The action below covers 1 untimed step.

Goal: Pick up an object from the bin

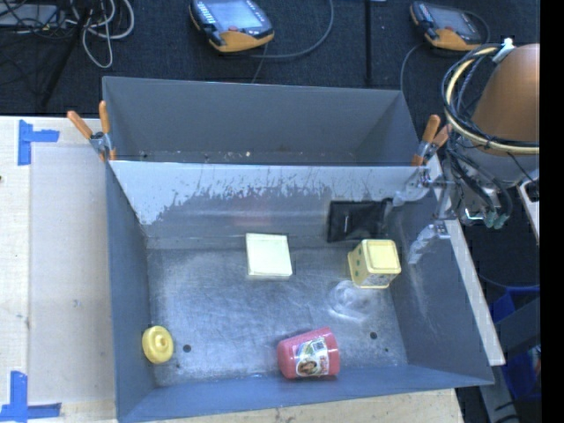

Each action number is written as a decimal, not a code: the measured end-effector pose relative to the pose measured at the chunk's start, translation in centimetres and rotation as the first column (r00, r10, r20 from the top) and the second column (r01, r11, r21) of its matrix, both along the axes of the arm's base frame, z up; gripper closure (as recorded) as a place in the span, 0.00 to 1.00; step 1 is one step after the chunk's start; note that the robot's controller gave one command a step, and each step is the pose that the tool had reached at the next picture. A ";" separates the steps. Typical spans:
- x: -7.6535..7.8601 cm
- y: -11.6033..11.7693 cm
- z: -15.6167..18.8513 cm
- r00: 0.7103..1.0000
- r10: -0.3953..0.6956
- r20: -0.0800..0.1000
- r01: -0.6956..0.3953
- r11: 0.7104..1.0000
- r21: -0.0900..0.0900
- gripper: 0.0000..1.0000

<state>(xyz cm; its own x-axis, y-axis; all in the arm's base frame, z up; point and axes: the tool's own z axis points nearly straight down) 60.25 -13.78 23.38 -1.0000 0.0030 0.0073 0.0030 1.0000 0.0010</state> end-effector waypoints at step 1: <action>0.1 0.1 0.5 1.000 0.003 0.008 -0.003 1.000 -0.001 0.00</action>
Offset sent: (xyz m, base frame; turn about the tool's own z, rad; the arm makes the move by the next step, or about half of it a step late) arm -0.0028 0.0389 -0.1638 -0.1340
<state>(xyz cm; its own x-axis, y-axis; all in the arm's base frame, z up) 60.38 -13.70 23.89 -1.0000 0.0003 -0.0003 0.0003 1.0000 0.0000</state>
